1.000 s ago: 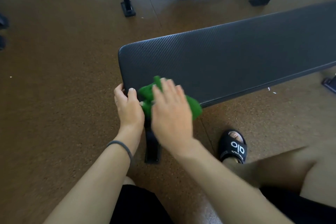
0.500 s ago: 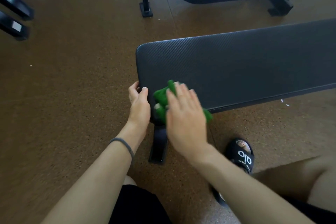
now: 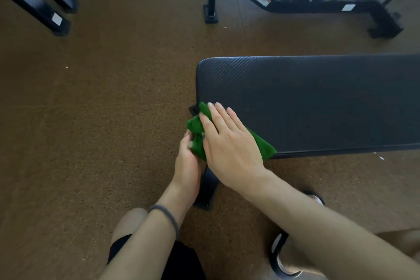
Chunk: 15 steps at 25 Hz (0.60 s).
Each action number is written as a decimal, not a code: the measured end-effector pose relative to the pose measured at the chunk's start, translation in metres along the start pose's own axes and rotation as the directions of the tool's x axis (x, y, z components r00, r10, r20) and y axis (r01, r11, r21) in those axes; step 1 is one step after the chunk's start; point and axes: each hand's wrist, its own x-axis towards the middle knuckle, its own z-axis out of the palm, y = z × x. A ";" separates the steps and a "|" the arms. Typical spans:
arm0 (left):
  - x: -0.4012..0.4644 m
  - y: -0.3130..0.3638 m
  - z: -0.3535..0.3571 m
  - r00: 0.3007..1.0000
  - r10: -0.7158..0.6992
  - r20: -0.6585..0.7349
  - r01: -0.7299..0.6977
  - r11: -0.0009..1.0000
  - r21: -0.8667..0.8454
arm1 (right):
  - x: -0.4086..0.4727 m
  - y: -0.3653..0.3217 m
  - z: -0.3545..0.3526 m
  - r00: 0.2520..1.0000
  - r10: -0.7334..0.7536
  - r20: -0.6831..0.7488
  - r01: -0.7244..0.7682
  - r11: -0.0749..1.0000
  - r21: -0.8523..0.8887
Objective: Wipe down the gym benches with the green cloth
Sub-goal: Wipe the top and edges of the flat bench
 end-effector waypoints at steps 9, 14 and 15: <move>0.009 -0.003 0.004 0.997 0.010 -0.077 0.005 0.980 0.200 | 0.145 0.028 -0.011 0.982 -0.089 0.167 0.073 0.992 0.100; 0.015 -0.011 0.002 0.994 0.044 -0.102 -0.003 0.926 0.377 | 0.183 0.080 -0.005 0.976 0.146 0.160 -0.170 0.974 0.147; 0.016 -0.011 0.000 0.994 0.037 -0.101 0.003 0.929 0.371 | 0.181 0.083 -0.005 0.970 0.191 0.151 -0.213 0.965 0.150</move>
